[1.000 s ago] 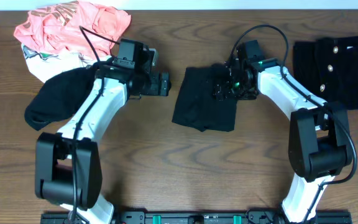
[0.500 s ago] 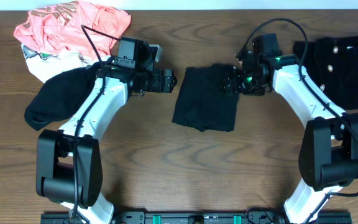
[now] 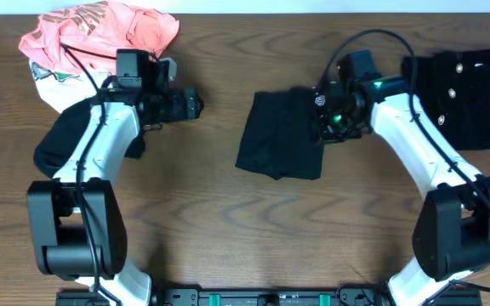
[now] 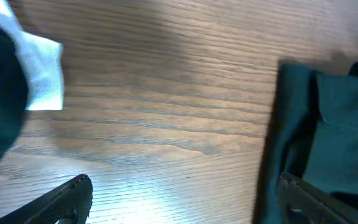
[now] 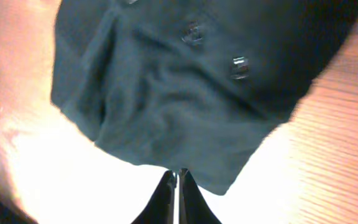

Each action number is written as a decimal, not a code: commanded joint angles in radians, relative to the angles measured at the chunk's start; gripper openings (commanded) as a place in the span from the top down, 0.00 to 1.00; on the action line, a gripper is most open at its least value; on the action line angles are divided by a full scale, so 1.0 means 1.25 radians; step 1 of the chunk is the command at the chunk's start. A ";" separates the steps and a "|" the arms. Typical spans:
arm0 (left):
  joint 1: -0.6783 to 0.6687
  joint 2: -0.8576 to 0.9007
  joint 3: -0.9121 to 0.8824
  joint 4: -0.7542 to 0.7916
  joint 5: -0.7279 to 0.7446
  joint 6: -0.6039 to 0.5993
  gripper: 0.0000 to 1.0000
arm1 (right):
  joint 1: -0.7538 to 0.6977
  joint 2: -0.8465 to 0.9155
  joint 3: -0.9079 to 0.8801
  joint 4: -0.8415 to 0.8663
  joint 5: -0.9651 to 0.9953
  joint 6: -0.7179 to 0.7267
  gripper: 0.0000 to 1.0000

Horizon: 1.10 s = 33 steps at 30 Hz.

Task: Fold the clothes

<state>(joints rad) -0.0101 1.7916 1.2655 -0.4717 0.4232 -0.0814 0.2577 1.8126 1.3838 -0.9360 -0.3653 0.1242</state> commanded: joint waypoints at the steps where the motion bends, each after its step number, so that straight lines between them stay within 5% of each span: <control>1: 0.010 0.004 -0.001 -0.005 0.009 0.002 0.05 | 0.040 0.004 -0.038 0.008 0.006 -0.013 0.99; 18: 0.012 0.004 -0.001 -0.007 0.009 0.008 0.05 | 0.062 0.005 -0.271 0.230 0.091 0.064 0.99; 33: 0.012 0.004 -0.001 -0.017 0.009 0.008 0.05 | 0.043 0.011 -0.347 0.478 0.463 0.143 0.99</control>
<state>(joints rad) 0.0017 1.7916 1.2655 -0.4904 0.4236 -0.0811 0.3332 1.7992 0.9691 -0.3702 0.0196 0.2722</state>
